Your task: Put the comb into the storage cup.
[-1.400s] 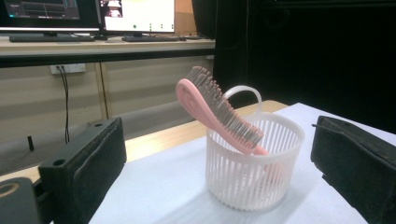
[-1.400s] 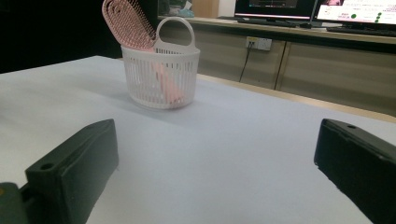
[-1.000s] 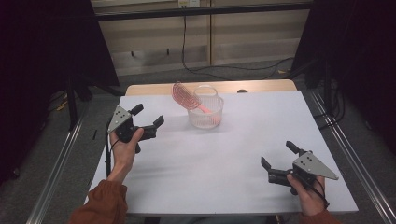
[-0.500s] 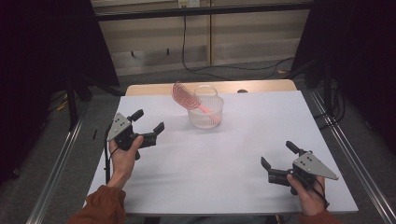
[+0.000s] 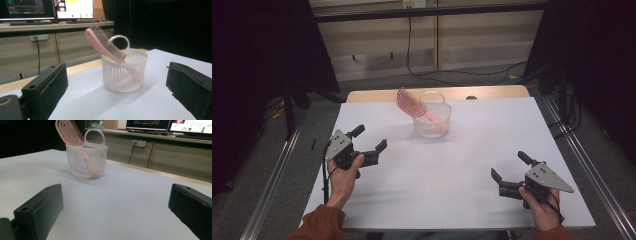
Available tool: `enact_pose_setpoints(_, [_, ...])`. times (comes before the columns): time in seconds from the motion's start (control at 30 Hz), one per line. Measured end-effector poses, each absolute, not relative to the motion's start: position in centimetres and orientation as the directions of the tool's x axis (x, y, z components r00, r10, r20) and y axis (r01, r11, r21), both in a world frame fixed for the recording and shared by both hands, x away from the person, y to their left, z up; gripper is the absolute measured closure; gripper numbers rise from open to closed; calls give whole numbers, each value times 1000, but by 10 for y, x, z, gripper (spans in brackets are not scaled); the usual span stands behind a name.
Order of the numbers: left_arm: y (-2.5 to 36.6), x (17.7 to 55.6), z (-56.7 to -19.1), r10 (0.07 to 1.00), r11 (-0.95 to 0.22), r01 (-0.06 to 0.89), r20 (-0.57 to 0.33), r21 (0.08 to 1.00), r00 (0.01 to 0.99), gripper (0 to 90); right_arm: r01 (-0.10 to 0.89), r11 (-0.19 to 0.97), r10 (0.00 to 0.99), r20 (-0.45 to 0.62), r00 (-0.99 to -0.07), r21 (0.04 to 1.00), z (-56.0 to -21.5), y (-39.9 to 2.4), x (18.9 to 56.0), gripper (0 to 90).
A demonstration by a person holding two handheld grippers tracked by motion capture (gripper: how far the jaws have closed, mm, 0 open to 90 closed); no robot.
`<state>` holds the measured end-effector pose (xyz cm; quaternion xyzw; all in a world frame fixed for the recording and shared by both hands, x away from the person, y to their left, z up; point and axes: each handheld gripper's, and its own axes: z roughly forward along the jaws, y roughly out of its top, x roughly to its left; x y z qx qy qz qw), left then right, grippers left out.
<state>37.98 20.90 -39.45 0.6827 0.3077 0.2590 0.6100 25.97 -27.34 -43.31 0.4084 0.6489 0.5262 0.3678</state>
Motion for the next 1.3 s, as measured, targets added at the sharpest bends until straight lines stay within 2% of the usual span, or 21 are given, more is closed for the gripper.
enact_pose_setpoints(0.1, [210, 375, -398, 727, -44, 129, -57, 991, 684, 47, 142, 112, 917, -47, -395, 984, -433, -274, 260, 0])
enact_pose_setpoints(0.23, [211, 368, -404, 736, -64, 131, -42, 989, 676, 49, 140, 111, 917, -47, -397, 984, -433, -273, 259, 0])
enact_pose_setpoints(0.33, [214, 360, -404, 761, -4, 110, -68, 994, 645, 59, 140, 111, 916, -47, -398, 984, -433, -273, 259, 0])
enact_pose_setpoints(0.63, [216, 344, -411, 757, -50, 129, -47, 990, 652, 51, 134, 103, 917, -43, -396, 986, -432, -273, 258, 0])
enact_pose_setpoints(0.77, [220, 338, -412, 791, -37, 138, -55, 990, 609, 52, 136, 96, 920, -35, -391, 986, -432, -273, 258, 0])
enact_pose_setpoints(0.97, [226, 328, -411, 783, -10, 143, -81, 990, 617, 57, 136, 95, 920, -35, -390, 986, -432, -273, 258, 0])
enact_pose_setpoints(1.3, [238, 312, -414, 807, -27, 161, -73, 987, 587, 58, 130, 89, 923, -33, -382, 988, -432, -272, 257, 0])
